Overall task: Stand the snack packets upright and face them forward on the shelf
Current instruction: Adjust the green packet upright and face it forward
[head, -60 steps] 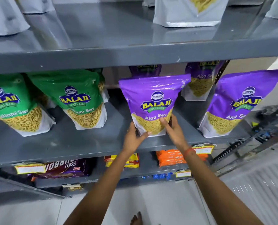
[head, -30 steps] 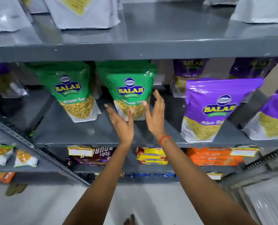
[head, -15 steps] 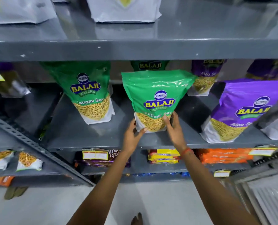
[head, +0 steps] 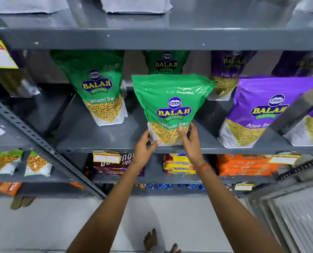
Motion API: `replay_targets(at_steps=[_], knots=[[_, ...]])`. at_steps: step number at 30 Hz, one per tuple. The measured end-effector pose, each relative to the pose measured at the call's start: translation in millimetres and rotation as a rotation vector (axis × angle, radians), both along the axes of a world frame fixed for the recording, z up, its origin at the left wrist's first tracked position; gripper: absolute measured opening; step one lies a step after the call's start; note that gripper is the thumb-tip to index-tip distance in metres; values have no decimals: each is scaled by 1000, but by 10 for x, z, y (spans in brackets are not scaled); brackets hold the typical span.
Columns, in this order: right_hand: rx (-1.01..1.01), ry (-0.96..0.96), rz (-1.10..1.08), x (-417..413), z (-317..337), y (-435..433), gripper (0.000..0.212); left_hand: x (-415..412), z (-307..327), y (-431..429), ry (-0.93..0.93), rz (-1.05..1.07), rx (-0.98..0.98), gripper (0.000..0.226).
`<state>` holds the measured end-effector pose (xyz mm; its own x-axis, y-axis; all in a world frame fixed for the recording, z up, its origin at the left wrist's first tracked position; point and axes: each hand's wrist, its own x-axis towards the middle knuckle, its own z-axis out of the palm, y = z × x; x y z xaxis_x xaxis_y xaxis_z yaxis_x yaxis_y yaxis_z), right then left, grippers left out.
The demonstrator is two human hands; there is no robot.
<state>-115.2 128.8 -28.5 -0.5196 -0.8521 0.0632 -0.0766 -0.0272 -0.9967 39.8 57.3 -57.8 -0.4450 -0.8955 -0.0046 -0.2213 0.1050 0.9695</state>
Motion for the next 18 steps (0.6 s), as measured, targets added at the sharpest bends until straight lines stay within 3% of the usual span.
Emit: replay_targets(at_steps=[3,9,12,14,16,18], knots=[[22,-14,15,-5,14,15,66,10,90,15,-11,-25,47,55],[24,-45,27,36,93,65,60,26,195,32,-17,-71,107,59],[12,-24,-87,118,78,55,78,49,222,51,-49,-86,92,74],[-47,68,-329,247,170,32,87,92,315,95,-75,-52,2,89],[-209,271,-533,413,423,3,66,176,493,131,-78,42,-198,93],[-383,469,-584,655,679,-71,51,311,704,89,-41,142,-429,88]])
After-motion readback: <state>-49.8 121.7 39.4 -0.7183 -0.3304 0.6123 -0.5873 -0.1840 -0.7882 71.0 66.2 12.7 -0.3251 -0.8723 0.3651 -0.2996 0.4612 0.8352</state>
